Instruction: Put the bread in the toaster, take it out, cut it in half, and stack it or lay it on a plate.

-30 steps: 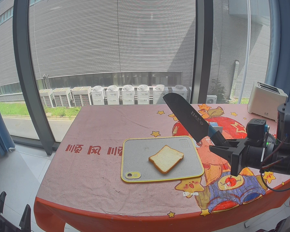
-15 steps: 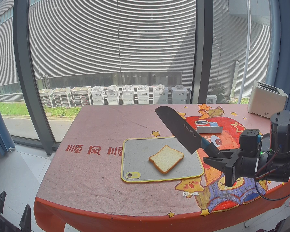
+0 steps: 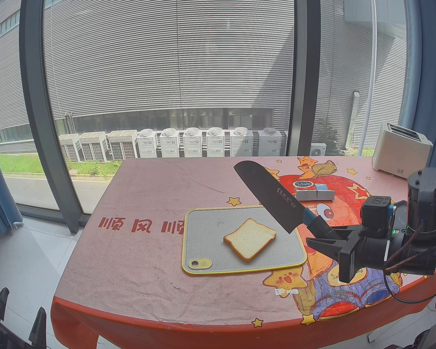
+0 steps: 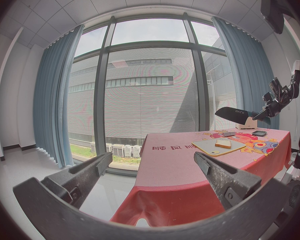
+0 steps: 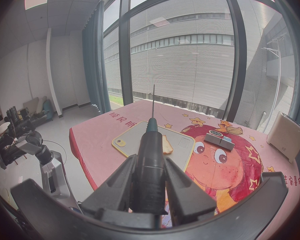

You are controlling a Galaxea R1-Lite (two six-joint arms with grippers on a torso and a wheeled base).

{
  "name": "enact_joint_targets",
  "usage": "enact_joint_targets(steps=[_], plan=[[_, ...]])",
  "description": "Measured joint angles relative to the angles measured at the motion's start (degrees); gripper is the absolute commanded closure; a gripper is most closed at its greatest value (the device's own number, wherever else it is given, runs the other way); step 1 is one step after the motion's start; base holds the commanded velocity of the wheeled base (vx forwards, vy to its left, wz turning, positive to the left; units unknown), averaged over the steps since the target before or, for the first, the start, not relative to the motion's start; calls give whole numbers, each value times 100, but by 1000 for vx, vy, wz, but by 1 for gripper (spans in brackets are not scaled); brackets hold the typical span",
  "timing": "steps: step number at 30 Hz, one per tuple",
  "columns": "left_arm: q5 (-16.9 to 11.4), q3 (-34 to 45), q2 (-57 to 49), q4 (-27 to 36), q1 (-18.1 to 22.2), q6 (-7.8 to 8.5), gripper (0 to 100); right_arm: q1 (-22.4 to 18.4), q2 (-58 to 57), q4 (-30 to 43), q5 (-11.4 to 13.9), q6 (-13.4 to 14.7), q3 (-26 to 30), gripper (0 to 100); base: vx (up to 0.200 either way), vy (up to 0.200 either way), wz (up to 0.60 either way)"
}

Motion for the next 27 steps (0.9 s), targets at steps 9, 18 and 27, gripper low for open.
enact_joint_targets(steps=[9,18,27], plan=[[4,0,0,-10,11,30,0,0,-23,0,-7,-2,78,100,0,0,0],[6,0,0,-11,9,11,0,-10,-22,0,-7,-11,89,100,0,0,0],[0,0,0,-11,9,-15,100,-7,-20,0,-10,-20,116,100,0,0,0]])
